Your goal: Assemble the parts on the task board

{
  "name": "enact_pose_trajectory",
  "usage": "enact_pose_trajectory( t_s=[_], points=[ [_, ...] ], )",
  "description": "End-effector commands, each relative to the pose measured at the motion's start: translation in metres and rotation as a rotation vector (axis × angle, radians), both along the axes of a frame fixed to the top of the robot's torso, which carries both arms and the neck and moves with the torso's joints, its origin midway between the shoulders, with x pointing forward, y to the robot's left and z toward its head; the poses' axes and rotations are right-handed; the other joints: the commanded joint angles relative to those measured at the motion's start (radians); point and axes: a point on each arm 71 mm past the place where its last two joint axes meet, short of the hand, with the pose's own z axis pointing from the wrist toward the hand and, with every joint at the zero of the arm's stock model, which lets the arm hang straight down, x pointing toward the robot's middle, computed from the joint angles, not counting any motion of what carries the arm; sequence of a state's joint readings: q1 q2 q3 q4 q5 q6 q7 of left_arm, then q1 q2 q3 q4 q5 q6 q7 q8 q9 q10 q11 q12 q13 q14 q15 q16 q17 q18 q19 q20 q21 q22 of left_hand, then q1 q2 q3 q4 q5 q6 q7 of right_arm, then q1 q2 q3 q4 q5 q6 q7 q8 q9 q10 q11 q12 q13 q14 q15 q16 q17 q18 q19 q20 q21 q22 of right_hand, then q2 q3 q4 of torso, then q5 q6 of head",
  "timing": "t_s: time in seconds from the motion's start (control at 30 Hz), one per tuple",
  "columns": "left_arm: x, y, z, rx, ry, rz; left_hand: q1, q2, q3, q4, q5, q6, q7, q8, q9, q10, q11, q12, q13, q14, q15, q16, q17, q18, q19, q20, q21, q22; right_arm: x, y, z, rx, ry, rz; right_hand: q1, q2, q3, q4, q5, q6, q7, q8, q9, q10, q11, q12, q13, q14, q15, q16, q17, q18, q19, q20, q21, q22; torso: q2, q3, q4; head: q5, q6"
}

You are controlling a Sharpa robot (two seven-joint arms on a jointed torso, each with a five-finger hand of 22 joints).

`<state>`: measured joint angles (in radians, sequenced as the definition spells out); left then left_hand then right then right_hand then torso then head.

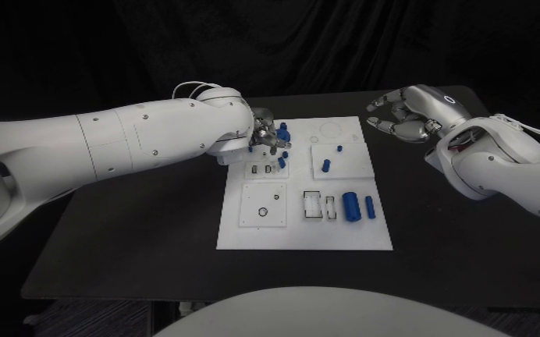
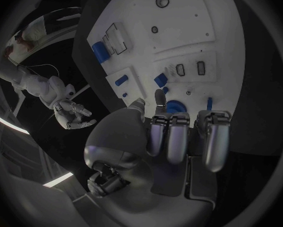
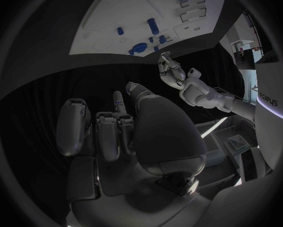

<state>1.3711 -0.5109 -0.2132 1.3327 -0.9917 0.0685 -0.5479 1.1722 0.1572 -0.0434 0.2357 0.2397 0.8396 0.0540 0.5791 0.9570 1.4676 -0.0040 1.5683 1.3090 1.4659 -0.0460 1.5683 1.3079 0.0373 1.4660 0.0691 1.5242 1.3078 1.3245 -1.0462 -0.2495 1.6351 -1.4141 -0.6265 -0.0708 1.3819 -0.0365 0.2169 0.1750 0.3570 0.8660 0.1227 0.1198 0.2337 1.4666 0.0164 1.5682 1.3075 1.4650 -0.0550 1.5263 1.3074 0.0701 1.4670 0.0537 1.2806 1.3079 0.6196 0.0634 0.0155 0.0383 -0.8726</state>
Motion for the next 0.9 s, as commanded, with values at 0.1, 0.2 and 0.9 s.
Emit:
enact_pose_trajectory(
  t_s=[0.1,0.2,0.9],
  points=[
    [0.001,-0.002,-0.002,0.009,-0.037,-0.017,-0.011,-0.007,0.007,0.007,-0.010,0.004,-0.003,0.009,0.034,0.103,-0.008,0.003,0.262,0.105,-0.008,0.003,0.263,-0.005,0.005,-0.008,-0.007,0.152,-0.001,0.000,0.002,0.016,-0.037,0.012,0.001,0.005,0.006,0.000,0.009,0.012,-0.002,-0.003,-0.001,0.104,0.007,0.003,0.263,0.092,0.009,0.003,0.199,-0.011,0.006,0.007,0.009,0.185,-0.001,-0.0017,-0.0009,0.001,0.000],
    [0.000,-0.003,-0.005,0.010,-0.034,-0.021,-0.013,-0.006,0.007,0.009,-0.010,0.000,-0.003,0.006,0.039,0.103,-0.008,0.003,0.262,0.105,-0.008,0.003,0.263,-0.005,0.005,-0.009,-0.007,0.152,-0.001,0.000,0.002,0.017,-0.039,0.012,-0.001,0.005,0.007,0.001,0.010,0.013,-0.002,-0.003,-0.001,0.104,0.008,0.003,0.263,0.092,0.010,0.003,0.199,-0.011,0.006,0.007,0.009,0.185,-0.004,-0.0039,-0.0009,0.001,0.000],
    [0.000,-0.001,-0.023,0.009,-0.016,-0.007,-0.021,-0.003,0.009,0.017,-0.011,0.002,-0.004,0.000,0.048,0.103,-0.008,0.003,0.262,0.105,-0.009,0.003,0.263,-0.005,0.003,-0.010,-0.009,0.149,0.000,-0.001,0.001,0.013,-0.036,0.010,-0.003,0.006,0.007,0.003,0.011,0.014,-0.001,-0.004,-0.001,0.104,0.009,0.003,0.263,0.091,0.010,0.002,0.197,-0.011,0.006,0.007,0.011,0.186,-0.010,-0.0060,0.0004,-0.008,0.000]
  ],
)
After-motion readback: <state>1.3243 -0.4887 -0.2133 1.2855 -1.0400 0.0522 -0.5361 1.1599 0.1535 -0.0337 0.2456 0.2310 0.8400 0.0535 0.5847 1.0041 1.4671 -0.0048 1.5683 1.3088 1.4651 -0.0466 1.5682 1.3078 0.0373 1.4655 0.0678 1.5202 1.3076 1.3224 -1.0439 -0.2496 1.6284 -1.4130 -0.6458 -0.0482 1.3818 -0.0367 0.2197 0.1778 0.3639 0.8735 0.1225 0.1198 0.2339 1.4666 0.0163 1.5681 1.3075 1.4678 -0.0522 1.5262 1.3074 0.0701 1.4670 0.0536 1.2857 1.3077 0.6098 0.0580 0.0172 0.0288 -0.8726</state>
